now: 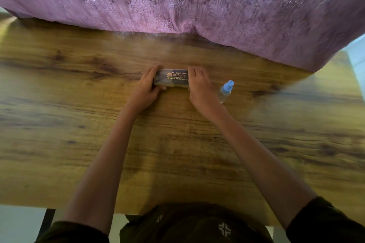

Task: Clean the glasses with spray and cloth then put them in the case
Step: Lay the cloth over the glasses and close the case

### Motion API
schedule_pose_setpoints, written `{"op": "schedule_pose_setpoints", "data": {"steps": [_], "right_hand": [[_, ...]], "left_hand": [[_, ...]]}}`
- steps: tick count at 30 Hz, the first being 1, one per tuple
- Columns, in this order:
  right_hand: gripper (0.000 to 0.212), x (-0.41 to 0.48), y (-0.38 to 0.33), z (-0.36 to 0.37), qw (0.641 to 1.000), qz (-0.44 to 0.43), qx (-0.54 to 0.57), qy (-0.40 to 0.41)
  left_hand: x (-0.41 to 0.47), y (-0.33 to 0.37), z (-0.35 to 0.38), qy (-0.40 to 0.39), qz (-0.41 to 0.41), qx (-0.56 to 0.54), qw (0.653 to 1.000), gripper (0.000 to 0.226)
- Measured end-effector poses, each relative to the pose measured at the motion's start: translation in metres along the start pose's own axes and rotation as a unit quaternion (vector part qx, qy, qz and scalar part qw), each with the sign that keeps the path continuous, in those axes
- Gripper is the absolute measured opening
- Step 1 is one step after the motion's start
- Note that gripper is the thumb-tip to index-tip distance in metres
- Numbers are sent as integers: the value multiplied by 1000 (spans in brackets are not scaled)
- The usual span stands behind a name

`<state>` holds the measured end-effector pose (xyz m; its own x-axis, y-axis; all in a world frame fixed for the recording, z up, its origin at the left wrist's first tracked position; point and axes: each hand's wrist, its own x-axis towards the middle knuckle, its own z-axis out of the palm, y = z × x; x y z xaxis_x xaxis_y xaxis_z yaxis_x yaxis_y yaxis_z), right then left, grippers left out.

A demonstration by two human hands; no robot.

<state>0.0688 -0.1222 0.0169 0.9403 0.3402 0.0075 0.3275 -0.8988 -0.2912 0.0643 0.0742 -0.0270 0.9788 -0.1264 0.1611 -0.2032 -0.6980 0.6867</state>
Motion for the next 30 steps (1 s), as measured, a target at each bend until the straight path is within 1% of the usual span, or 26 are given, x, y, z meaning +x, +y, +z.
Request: {"op": "schedule_pose_setpoints", "data": {"steps": [4,6,8,10,12,15,18,21,24,27,30], "right_hand": [[68,-1,-3,-4,1000,-8,-17,8],[64,-3,-6,-9,999,-20,-17,26],[52,-7,-11,-19,997,-40,-14,71],[38,-14,-13,-31,987,-63,-18,149],[30,-24,-9,-40,971,-73,-18,228],[32,-40,6,-46,954,-45,-12,297],[39,-53,24,-40,943,1,28,332],[45,-63,38,-32,935,26,89,343],[51,-70,46,-23,929,54,157,330],[55,-76,50,-10,926,100,211,297],[54,-82,53,2,928,141,240,249]], "left_hand": [[1,0,0,3,4,1,1000,63],[1,-1,0,7,12,1,1000,63],[1,-1,0,7,15,0,1000,62],[0,-1,0,7,17,-2,1000,62],[0,-2,0,7,18,-1,1000,62],[-1,-1,0,2,9,0,1000,62],[-2,-1,0,-1,1,-5,1000,63],[-1,-1,0,2,1,-7,1000,63],[0,-3,2,7,8,-3,1000,63],[0,-3,2,5,2,-3,1000,63],[-1,-3,2,4,-1,-5,1000,64]]}}
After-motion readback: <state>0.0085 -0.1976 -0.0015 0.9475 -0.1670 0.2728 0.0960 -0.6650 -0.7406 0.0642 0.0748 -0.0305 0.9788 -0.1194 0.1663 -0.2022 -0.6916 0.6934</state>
